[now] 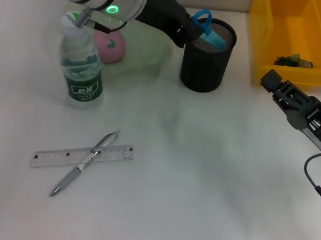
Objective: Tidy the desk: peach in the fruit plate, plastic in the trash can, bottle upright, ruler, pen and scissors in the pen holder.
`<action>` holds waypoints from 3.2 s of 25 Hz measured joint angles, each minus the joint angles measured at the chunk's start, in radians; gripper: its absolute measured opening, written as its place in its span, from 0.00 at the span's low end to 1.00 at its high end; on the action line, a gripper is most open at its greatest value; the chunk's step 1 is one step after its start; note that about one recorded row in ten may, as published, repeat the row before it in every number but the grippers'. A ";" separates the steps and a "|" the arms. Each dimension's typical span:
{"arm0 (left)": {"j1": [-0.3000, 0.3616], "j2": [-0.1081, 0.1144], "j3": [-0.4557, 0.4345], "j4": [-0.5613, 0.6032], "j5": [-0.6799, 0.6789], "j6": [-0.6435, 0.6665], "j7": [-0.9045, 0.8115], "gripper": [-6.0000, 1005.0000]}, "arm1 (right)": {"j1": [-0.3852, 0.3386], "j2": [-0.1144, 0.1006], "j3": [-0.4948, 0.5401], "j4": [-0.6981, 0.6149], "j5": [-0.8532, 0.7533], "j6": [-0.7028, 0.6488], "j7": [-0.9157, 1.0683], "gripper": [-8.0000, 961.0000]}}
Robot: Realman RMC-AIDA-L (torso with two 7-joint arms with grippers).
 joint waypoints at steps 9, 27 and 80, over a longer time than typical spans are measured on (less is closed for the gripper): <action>0.005 0.000 0.007 0.006 0.018 -0.009 -0.009 0.26 | 0.001 0.001 -0.002 0.002 0.000 0.000 0.000 0.22; 0.112 0.008 -0.011 0.135 -0.059 -0.011 -0.029 0.38 | 0.014 -0.017 -0.070 -0.157 -0.126 0.037 -0.104 0.24; 0.615 0.027 -0.531 -0.126 -0.527 0.835 0.744 0.74 | 0.740 0.004 -0.206 -0.856 -1.463 -0.204 0.486 0.62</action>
